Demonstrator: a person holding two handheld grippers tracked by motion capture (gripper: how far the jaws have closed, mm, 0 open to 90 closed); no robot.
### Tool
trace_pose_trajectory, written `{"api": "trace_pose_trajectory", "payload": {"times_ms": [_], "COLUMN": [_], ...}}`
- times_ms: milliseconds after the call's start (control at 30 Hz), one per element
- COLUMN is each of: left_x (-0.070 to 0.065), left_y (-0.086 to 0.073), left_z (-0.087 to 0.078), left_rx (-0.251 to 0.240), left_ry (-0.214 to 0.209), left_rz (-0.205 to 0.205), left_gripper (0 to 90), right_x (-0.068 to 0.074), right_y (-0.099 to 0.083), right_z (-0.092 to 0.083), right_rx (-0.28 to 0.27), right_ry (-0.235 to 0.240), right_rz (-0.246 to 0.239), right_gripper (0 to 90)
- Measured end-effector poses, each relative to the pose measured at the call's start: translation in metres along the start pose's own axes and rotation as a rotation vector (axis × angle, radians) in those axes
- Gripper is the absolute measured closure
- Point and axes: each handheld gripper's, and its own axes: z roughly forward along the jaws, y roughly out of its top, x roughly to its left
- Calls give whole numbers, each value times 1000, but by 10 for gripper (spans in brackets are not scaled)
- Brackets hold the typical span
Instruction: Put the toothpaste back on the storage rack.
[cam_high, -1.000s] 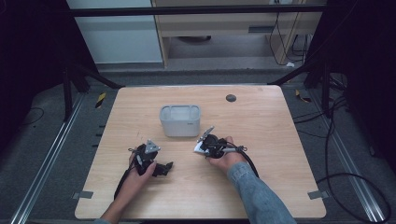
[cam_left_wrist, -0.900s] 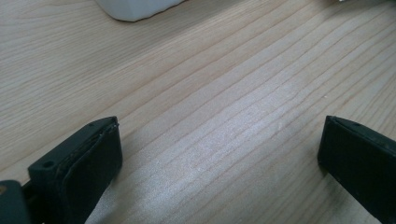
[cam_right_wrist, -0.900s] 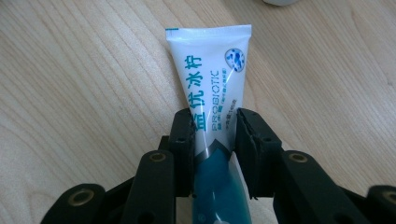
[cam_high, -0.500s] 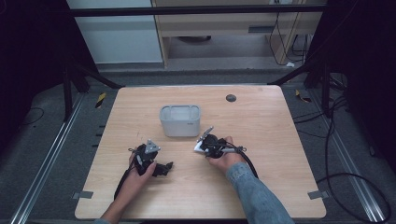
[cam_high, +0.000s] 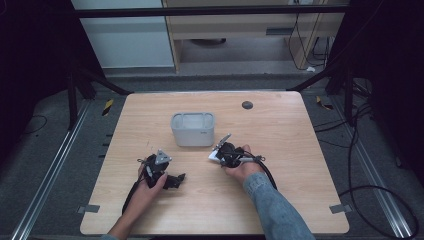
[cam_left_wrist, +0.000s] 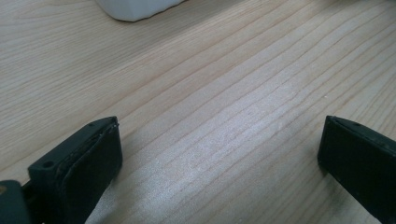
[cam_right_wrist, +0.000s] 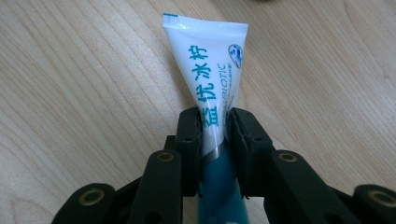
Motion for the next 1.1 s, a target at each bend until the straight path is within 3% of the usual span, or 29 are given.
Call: {"api": "trace_pose_trajectory", "payload": {"times_ms": [467,1100], "left_x": [0,0], "left_y": [0,0], "left_z": [0,0], "left_rx": [0,0], "left_ry": [0,0], "left_rz": [0,0], "left_gripper": [0,0], "right_x": [-8,-9], "right_y": [-3,0], "right_z": [1,0], "right_rx": [-25,-13], "right_ry": [45,40], "right_rz": [38,59], "right_gripper": [748,780]}}
